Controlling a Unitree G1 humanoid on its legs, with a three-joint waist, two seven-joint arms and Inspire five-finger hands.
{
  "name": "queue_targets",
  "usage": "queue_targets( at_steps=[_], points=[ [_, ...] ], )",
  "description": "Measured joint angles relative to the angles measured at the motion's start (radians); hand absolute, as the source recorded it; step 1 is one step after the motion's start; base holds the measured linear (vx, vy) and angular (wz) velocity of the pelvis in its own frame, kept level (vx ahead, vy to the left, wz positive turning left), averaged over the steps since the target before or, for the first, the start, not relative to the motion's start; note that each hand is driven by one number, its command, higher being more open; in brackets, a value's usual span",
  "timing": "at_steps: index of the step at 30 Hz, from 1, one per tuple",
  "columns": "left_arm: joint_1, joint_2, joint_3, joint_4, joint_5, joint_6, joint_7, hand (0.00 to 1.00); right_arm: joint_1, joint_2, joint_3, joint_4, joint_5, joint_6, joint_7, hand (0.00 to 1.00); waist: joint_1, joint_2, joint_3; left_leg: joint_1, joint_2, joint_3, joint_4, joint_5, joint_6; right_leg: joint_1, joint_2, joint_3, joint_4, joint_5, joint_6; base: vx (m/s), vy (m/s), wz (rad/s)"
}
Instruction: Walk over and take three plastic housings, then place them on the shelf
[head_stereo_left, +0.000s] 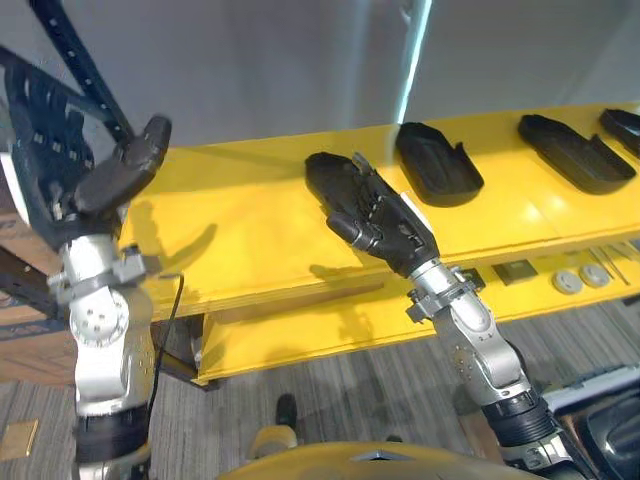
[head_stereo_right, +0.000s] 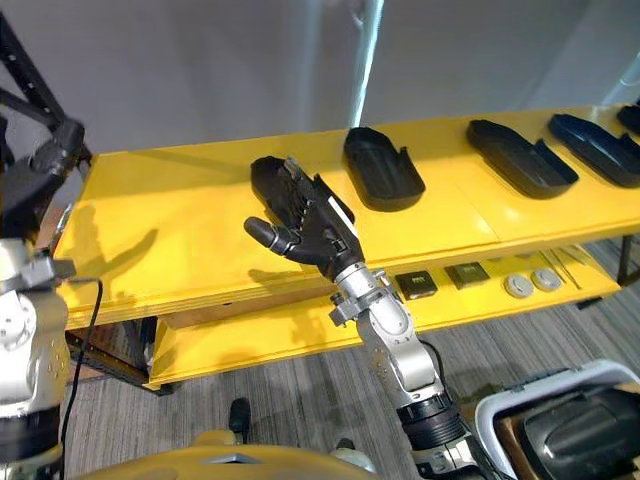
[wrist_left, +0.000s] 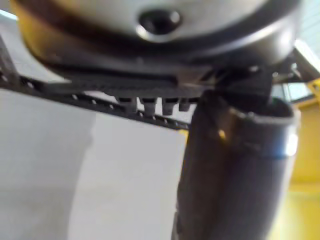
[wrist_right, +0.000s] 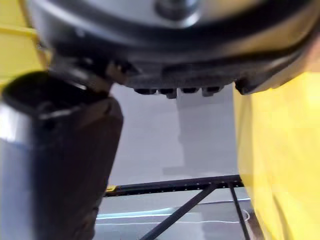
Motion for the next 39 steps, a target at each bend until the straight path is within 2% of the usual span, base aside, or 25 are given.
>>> queue_targets(
  at_steps=[2, 5, 8, 12, 14, 17, 22, 26, 33, 36, 39],
  points=[
    [0.083, -0.054, 0.003, -0.028, -0.009, -0.005, -0.024, 1.0, 0.026, 0.011, -0.021, 0.0, -0.019, 0.002, -0.028, 1.0, 0.018, 0.0, 0.0, -0.007, 0.0, -0.012, 0.0, 0.0, 0.0, -0.001, 0.001, -0.01, 0.001, -0.005, 0.0, 0.01, -0.014, 0.22],
    [0.186, -0.114, 0.016, -0.061, -0.03, -0.025, -0.064, 1.0, 0.064, 0.024, -0.06, 0.0, -0.043, 0.002, -0.057, 1.0, 0.025, -0.002, 0.001, -0.009, -0.001, -0.02, 0.0, 0.0, 0.0, 0.002, 0.002, -0.019, 0.004, -0.01, 0.0, 0.0, -0.015, 0.1],
    [0.231, -0.128, 0.027, -0.11, -0.043, -0.052, -0.086, 1.0, 0.106, 0.024, -0.122, -0.029, -0.046, 0.003, -0.059, 1.0, 0.025, -0.007, 0.004, -0.009, 0.0, -0.02, 0.0, 0.0, 0.0, 0.002, 0.003, -0.019, 0.005, -0.014, 0.005, 0.0, 0.0, 0.0],
    [0.287, -0.163, 0.064, -0.196, -0.044, -0.094, -0.125, 1.0, 0.218, 0.005, -0.219, -0.183, 0.04, 0.003, 0.02, 1.0, 0.018, -0.016, 0.009, -0.009, 0.0, -0.018, 0.0, -0.001, 0.001, 0.001, 0.003, -0.017, 0.005, -0.014, 0.005, 0.0, 0.0, 0.0],
    [0.31, -0.176, 0.081, -0.202, -0.055, -0.113, -0.148, 1.0, 0.262, -0.025, -0.25, -0.258, 0.128, 0.003, 0.114, 1.0, 0.014, -0.017, 0.009, -0.008, 0.003, -0.014, 0.0, -0.004, 0.005, 0.0, 0.004, -0.012, 0.003, -0.014, 0.006, -0.01, -0.011, -0.06],
    [0.319, -0.2, 0.081, -0.201, -0.085, -0.113, -0.167, 1.0, 0.272, -0.024, -0.274, -0.284, 0.223, -0.004, 0.198, 1.0, 0.011, -0.023, 0.012, -0.008, 0.008, -0.01, 0.0, -0.004, 0.005, -0.003, 0.004, -0.009, 0.001, -0.015, 0.006, -0.02, -0.006, -0.04],
    [0.338, -0.229, 0.088, -0.201, -0.12, -0.113, -0.204, 1.0, 0.316, 0.028, -0.384, -0.282, 0.29, -0.009, 0.236, 1.0, 0.013, -0.044, 0.02, -0.01, 0.006, -0.005, 0.0, -0.005, 0.006, -0.007, 0.002, -0.007, 0.002, -0.015, 0.006, 0.0, 0.0, -0.01],
    [0.4, -0.287, 0.108, -0.199, -0.124, -0.113, -0.218, 1.0, 0.428, 0.111, -0.451, -0.229, 0.29, -0.008, 0.265, 1.0, -0.011, -0.055, 0.02, -0.008, 0.004, 0.004, 0.0, -0.01, 0.008, -0.009, 0.001, -0.002, 0.002, -0.017, 0.009, 0.02, -0.007, -0.03],
    [0.405, -0.305, 0.108, -0.197, -0.137, -0.113, -0.235, 1.0, 0.513, 0.108, -0.461, -0.16, 0.289, 0.043, 0.402, 1.0, -0.039, -0.046, 0.022, -0.007, 0.01, 0.023, 0.0, -0.015, 0.005, -0.021, 0.004, 0.018, 0.012, -0.017, 0.009, 0.01, -0.009, -0.08],
    [0.395, -0.302, 0.106, -0.194, -0.163, -0.113, -0.237, 1.0, 0.538, 0.084, -0.485, -0.135, 0.332, 0.056, 0.476, 1.0, -0.04, -0.049, 0.022, -0.006, 0.008, 0.025, 0.0, -0.015, 0.005, -0.023, 0.002, 0.021, 0.016, -0.019, 0.009, 0.0, -0.001, -0.02],
    [0.395, -0.295, 0.106, -0.187, -0.163, -0.113, -0.237, 1.0, 0.54, 0.063, -0.513, -0.101, 0.369, 0.058, 0.498, 1.0, -0.04, -0.05, 0.022, -0.005, 0.009, 0.025, 0.0, -0.015, 0.005, -0.023, 0.002, 0.021, 0.017, -0.02, 0.01, 0.0, 0.0, 0.0]
  ],
)
